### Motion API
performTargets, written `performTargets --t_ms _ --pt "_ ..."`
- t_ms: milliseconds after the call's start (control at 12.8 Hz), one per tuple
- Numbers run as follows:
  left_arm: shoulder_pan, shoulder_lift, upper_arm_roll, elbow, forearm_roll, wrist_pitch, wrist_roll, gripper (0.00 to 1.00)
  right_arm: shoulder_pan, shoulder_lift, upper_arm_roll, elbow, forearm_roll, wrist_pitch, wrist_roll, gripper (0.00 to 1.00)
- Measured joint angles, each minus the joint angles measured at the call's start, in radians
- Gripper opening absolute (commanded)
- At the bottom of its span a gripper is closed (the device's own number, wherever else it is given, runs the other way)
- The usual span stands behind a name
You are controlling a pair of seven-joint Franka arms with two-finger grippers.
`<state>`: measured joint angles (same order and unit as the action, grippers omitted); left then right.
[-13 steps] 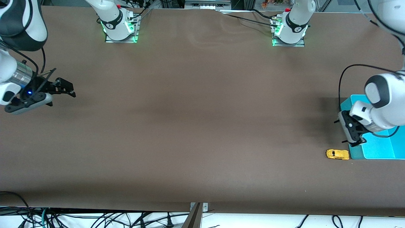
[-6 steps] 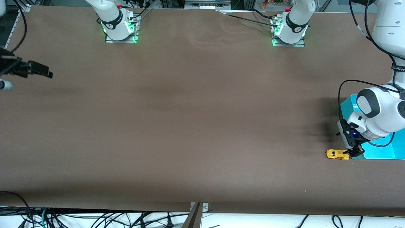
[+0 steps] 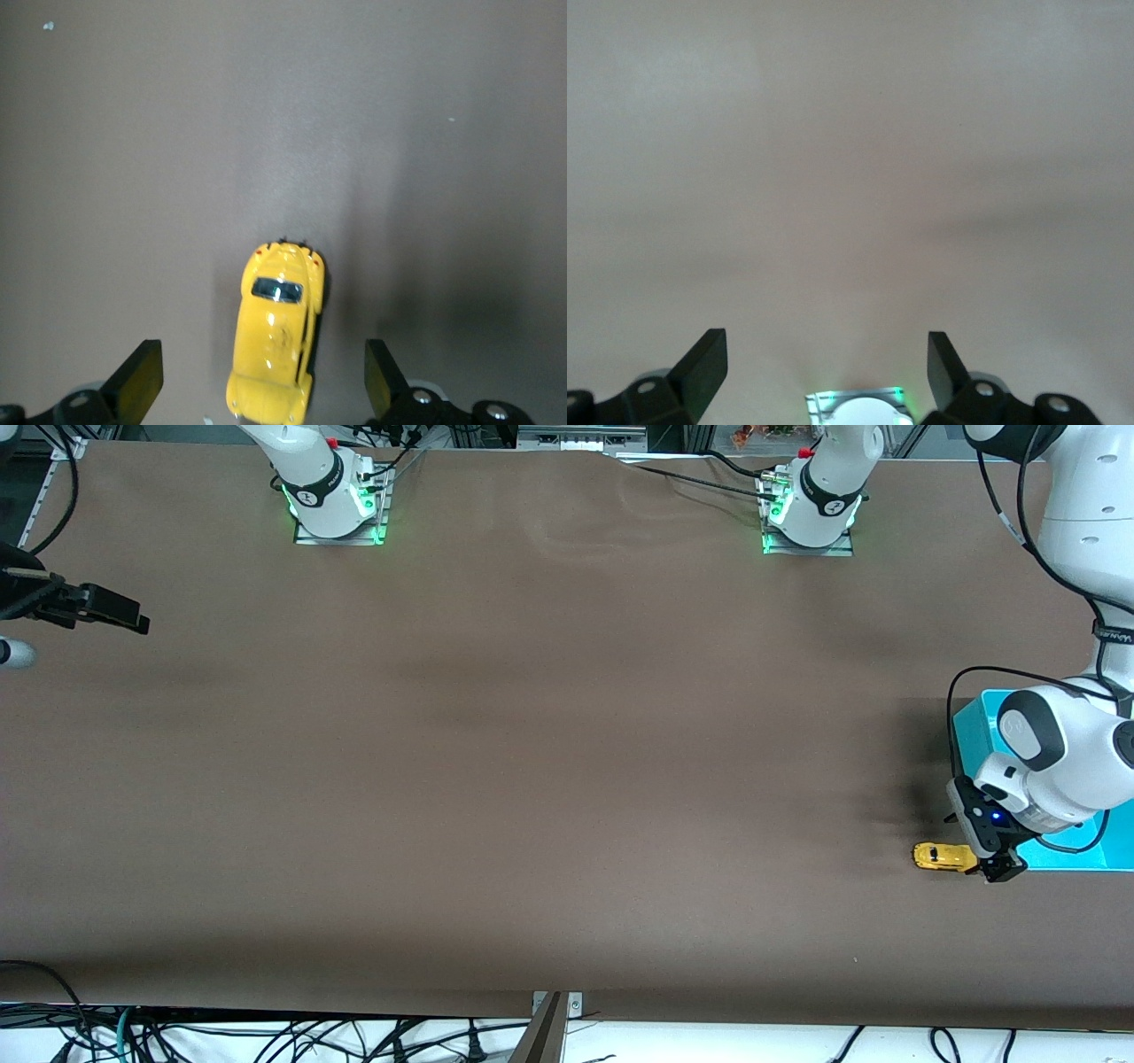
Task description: Wind and store yellow beetle car
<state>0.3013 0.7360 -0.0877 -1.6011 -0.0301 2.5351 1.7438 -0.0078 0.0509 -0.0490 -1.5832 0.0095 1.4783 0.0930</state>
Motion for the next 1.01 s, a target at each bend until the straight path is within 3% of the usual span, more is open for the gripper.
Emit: performTargets --t_ms 389,545,779,857,1012 --pt "-0.002 0.047 -0.002 0.015 -0.019 0.035 0.000 1.00 -0.001 0.016 0.006 -0.031 0.004 0.158 0.024 1.00" --pt "-0.002 0.052 -0.002 0.014 -0.021 0.069 0.000 1.00 -0.001 0.016 0.011 -0.052 0.003 0.207 -0.120 1.00" --pt "-0.002 0.070 -0.002 0.013 -0.022 0.103 0.000 0.98 -0.004 0.015 -0.007 -0.061 0.004 0.198 -0.120 1.00" --pt "-0.002 0.076 -0.002 0.013 -0.026 0.106 0.000 0.90 -0.004 0.014 -0.008 -0.061 0.004 0.197 -0.099 1.00" --pt "-0.002 0.083 -0.003 0.013 -0.033 0.111 0.000 0.51 -0.001 0.013 -0.005 -0.061 0.004 0.197 -0.094 1.00"
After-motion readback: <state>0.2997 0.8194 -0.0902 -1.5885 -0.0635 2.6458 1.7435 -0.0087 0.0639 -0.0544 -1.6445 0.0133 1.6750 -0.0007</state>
